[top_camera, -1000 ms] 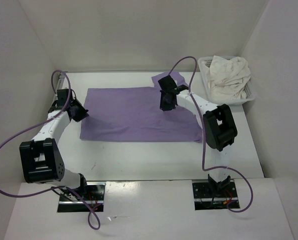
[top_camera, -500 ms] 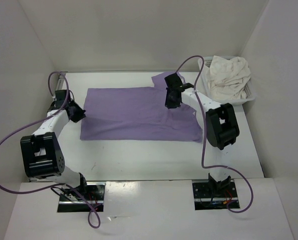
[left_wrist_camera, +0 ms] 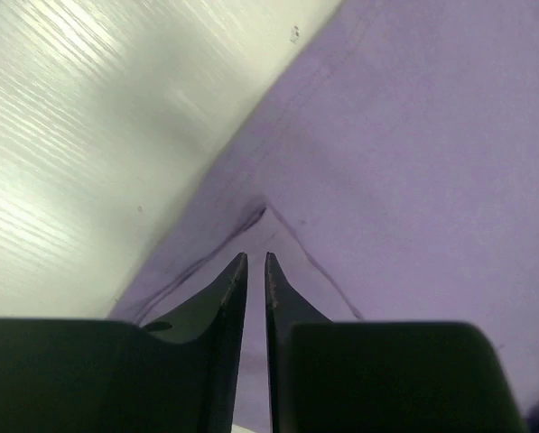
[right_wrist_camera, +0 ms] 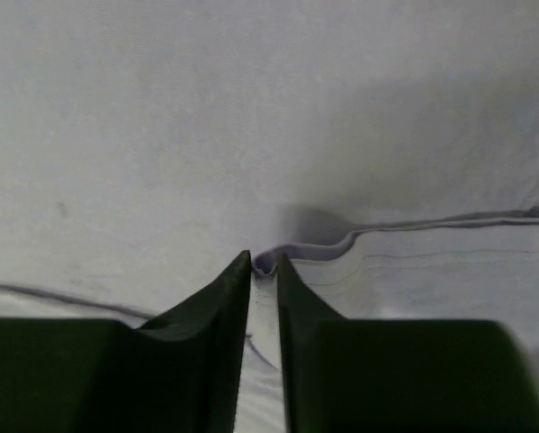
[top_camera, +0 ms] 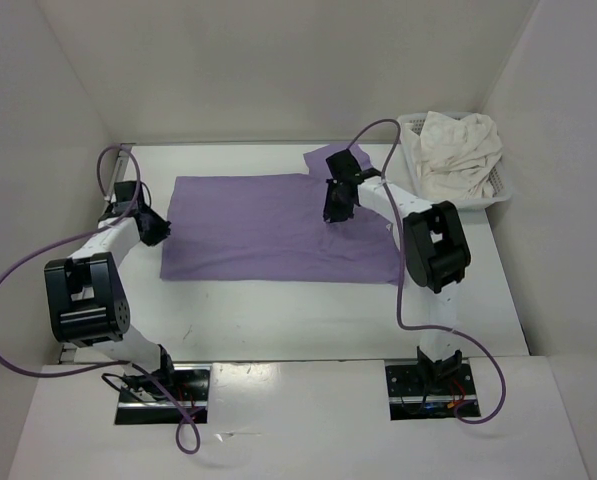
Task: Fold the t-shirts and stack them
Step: Fold the flattened tshirt in 1/3 of the way, then grap the side of the flattened tshirt furthest away from the robot with both arms
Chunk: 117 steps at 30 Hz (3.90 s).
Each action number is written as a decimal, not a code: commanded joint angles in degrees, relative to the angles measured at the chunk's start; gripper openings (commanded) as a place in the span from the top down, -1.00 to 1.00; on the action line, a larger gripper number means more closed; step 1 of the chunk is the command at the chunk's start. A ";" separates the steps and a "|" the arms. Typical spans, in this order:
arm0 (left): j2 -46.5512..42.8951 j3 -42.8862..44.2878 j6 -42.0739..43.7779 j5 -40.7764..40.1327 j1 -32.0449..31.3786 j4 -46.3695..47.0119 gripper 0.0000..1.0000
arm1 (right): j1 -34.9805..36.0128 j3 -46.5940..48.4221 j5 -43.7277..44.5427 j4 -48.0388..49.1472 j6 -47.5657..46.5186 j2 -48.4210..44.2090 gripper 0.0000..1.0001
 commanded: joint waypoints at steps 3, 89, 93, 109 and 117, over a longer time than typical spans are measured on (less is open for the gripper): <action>-4.30 1.34 -0.70 -3.21 1.51 1.01 0.36 | -0.37 2.96 -1.24 1.71 -0.11 -3.53 0.31; -12.51 -4.48 -2.89 17.36 -17.32 -11.05 0.96 | 3.96 -30.64 -14.40 1.25 7.71 -26.13 0.44; -2.85 6.68 -2.89 13.86 -10.98 -2.43 0.90 | 1.65 -24.58 -17.93 3.99 4.72 -23.16 0.77; 33.20 39.66 4.31 -7.86 -3.33 -0.84 0.12 | 1.12 -16.56 -21.89 7.42 0.41 -16.02 0.90; 38.13 44.59 8.71 -12.25 -3.33 -5.40 0.11 | 1.12 -15.95 -20.84 7.42 -0.21 -14.09 0.87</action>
